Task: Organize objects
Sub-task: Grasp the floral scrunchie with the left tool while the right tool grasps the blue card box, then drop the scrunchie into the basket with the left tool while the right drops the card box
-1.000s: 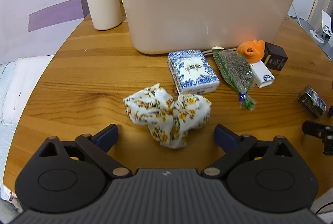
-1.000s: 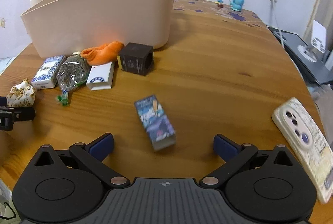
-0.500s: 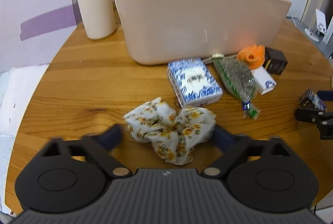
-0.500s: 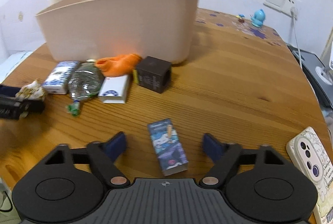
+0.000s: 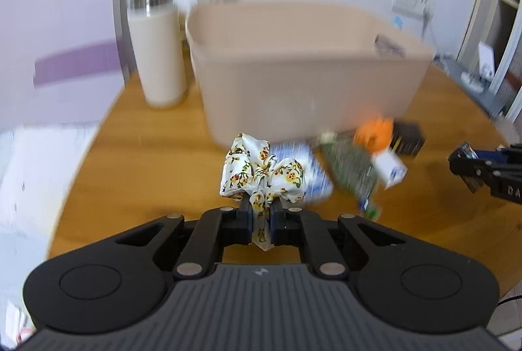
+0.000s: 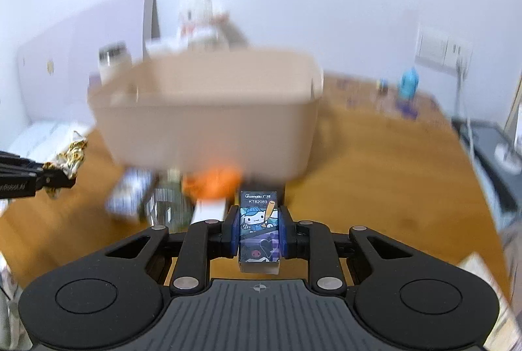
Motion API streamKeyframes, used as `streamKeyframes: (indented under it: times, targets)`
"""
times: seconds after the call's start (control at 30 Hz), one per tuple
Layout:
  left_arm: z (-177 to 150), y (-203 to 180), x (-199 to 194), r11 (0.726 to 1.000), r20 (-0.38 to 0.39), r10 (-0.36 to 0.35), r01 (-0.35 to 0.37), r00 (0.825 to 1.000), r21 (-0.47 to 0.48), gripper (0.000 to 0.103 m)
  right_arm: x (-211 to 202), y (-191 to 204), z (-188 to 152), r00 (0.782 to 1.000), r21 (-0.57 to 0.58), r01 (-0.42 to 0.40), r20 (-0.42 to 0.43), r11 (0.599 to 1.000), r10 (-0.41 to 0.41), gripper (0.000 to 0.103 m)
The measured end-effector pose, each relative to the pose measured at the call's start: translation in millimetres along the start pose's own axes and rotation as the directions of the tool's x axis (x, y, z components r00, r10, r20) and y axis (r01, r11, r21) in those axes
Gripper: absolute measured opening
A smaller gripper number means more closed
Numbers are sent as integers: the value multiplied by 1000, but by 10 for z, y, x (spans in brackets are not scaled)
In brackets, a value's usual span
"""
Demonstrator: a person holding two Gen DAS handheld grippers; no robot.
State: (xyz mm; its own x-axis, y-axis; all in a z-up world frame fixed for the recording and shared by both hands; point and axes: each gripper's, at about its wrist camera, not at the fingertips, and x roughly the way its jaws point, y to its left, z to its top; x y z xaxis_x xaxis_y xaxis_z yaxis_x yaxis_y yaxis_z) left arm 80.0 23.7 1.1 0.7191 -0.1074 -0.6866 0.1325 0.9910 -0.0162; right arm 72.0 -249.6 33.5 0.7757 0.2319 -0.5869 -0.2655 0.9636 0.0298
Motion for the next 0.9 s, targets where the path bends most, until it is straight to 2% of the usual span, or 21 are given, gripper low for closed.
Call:
streamKeyframes:
  times: [0.17,0.33,0.47,0.67,0.83,0.9]
  targets:
    - [341,13,-306,999,132,0,-5,991,36,11,-10,49,459,995,-31,2,99,1000,1,21]
    - [756,21,-256,1000,190,12,-16,982,20,11,170,170,806,993,-34,-18,115,999,22,21]
    - [1032,-6,-20,1000,164,10,-9,986,-10,11,392,306,953,994,-71,10,105,997,-3,21]
    - [1223,-135,579,999,54,45,-46,997,6,11,924,-93,1018,1000,-51,-16,0,999,16,21]
    - [1220,-170,985,998,-43,56,-55,998,19,11,1326,-200,908,995,-55,-39,-92,998,34,22]
    - [1206,-182,1073,998,-66,60,-58,996,31,11,1385,-218,861,994,-41,-36,-107,998,32,34]
